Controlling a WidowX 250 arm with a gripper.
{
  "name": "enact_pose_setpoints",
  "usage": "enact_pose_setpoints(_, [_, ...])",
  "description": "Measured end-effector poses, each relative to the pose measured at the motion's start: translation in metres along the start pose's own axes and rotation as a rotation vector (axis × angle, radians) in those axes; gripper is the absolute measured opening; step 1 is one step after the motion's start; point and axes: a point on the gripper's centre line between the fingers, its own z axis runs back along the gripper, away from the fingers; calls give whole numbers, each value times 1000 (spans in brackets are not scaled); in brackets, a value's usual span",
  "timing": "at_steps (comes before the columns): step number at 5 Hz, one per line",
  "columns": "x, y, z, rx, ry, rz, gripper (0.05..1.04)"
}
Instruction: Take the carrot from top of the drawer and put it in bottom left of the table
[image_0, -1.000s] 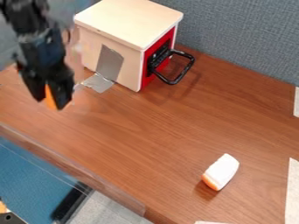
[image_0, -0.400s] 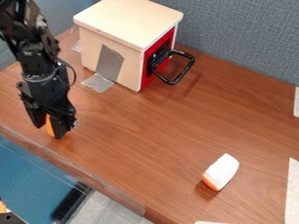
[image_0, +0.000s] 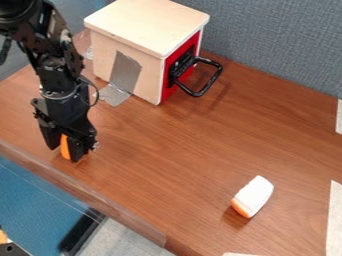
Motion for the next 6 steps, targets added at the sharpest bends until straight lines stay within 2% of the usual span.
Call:
enact_pose_setpoints(1, [0, -2, 1, -10, 1, 7, 687])
enact_pose_setpoints(2, [5, -11, 18, -27, -35, 16, 963])
enact_pose_setpoints(3, [16, -22, 43, -45, -63, 10, 1004])
enact_pose_setpoints(4, [27, -30, 62, -58, -87, -5, 1000])
enact_pose_setpoints(6, [27, -35, 67, -67, -73, -35, 1000])
